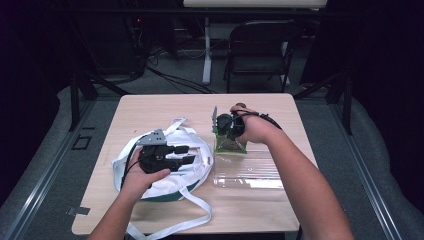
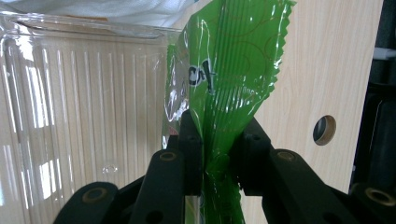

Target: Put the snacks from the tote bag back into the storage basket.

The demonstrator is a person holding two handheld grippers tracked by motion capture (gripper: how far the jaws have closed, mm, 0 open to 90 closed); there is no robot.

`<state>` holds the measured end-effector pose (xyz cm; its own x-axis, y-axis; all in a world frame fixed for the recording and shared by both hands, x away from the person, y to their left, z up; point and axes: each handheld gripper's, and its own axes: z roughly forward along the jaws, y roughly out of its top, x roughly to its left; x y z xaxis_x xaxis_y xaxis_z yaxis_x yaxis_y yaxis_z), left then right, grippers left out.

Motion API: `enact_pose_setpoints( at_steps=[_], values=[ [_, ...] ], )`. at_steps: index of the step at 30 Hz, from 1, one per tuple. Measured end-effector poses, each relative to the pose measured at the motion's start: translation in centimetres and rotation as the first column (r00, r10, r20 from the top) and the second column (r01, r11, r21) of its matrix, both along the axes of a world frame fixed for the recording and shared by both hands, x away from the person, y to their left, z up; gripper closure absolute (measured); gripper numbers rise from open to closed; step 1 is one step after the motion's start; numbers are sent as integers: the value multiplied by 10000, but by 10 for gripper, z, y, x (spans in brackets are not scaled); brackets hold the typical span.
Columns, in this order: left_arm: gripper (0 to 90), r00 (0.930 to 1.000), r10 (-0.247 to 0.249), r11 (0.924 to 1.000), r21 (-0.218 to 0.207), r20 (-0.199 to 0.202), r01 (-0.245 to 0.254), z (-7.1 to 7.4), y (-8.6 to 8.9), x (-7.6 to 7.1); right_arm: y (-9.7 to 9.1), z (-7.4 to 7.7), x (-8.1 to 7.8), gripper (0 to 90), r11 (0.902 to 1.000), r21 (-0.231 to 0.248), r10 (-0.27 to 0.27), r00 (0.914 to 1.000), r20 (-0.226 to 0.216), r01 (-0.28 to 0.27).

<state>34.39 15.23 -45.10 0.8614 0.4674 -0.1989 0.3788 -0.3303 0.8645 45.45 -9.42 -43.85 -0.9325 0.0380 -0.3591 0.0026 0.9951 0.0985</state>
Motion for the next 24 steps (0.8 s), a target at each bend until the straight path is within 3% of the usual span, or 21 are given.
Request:
enact_pose_setpoints(
  at_steps=[11,24],
  values=[
    [534,10000,44,10000,-17,-20,-44,0,2,1,4,-5,3,747,9997,-187,131,9999,-25,-132],
    [533,9999,147,9999,-19,17,-147,0,3,1,1,-9,5,713,9999,-99,-134,9999,-50,134]
  ],
)
